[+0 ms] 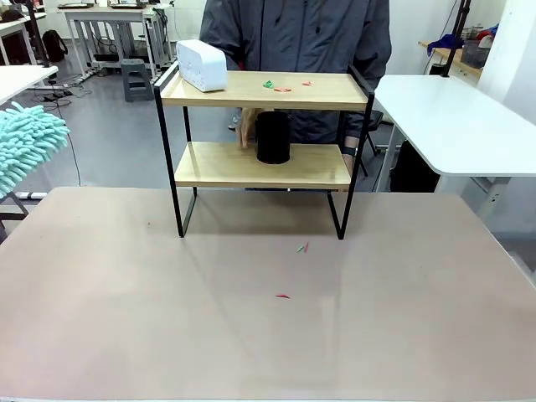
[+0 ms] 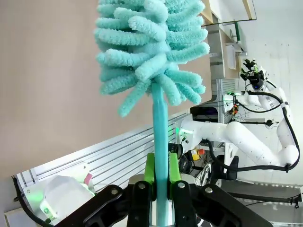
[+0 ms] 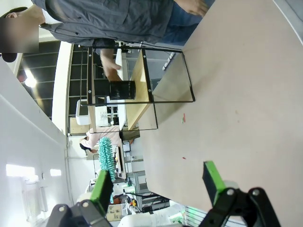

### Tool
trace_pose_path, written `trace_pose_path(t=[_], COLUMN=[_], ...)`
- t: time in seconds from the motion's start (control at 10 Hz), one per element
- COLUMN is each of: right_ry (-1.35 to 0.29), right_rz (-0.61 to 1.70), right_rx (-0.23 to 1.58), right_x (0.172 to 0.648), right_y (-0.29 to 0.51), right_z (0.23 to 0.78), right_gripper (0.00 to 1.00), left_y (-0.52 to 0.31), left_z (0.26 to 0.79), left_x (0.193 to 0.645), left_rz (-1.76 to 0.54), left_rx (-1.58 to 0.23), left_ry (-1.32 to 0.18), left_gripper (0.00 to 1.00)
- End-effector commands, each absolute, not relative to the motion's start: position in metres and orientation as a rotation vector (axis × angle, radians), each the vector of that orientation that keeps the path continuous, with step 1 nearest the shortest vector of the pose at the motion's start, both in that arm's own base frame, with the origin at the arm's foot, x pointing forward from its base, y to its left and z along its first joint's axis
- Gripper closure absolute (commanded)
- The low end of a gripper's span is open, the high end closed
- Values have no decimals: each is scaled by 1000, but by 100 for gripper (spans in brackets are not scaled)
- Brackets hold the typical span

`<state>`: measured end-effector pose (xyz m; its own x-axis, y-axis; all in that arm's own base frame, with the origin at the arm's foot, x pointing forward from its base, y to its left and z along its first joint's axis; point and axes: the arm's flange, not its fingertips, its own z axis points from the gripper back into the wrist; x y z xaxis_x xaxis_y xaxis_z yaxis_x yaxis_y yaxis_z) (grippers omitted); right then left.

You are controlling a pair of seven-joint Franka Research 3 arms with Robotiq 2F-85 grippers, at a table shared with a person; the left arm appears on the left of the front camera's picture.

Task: Clean the shelf.
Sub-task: Clean the remaining tier of the Shelf with the Duster once objects are removed.

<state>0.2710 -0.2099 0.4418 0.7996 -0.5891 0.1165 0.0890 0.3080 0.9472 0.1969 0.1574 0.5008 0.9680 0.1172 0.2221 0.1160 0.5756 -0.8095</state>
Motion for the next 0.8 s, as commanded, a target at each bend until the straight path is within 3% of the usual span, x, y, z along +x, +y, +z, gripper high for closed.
trace_pose_path(t=[0.0, 0.7], right_ry=[-527, -527], right_rz=[-457, -457], right_rx=[1200, 1200], right_x=[272, 272], right_y=[-207, -207], right_z=[441, 441], right_gripper=[0, 0], left_y=[154, 154], left_z=[498, 498], left_x=[195, 195], left_rz=[-16, -16], left_rx=[-959, -959], left_ry=[-278, -278], left_gripper=[87, 87])
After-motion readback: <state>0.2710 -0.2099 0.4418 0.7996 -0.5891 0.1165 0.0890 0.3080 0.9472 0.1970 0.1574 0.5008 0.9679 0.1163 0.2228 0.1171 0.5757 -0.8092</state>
